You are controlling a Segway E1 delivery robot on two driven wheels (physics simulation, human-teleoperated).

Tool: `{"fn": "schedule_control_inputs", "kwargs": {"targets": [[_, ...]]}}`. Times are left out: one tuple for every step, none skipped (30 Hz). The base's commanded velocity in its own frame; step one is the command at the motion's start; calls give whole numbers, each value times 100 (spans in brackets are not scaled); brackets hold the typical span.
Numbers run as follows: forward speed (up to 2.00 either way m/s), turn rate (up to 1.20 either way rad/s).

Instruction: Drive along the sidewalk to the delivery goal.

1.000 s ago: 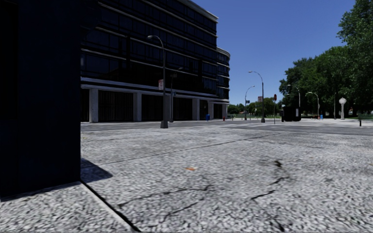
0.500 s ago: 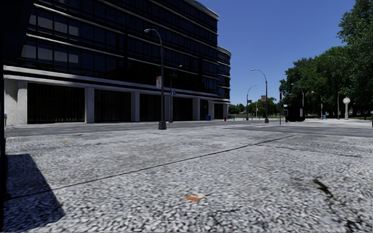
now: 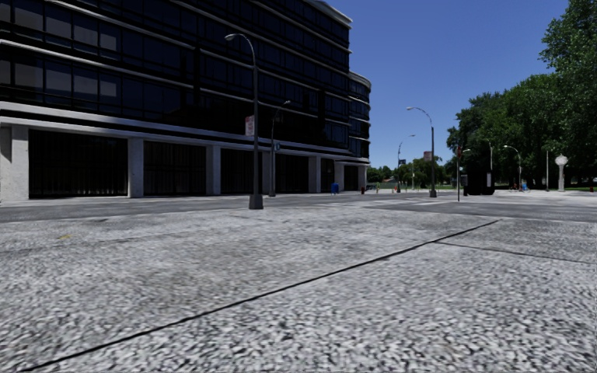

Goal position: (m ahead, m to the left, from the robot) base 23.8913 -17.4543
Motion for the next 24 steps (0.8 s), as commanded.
{"fn": "schedule_control_inputs", "kwargs": {"targets": [[200,0],[200,0],[200,0],[200,0],[200,0],[200,0],[200,0],[200,0],[200,0],[200,0],[200,0],[200,0],[200,0],[200,0],[200,0],[200,0],[200,0],[200,0],[200,0],[200,0],[200,0],[200,0],[200,0],[200,0]]}}
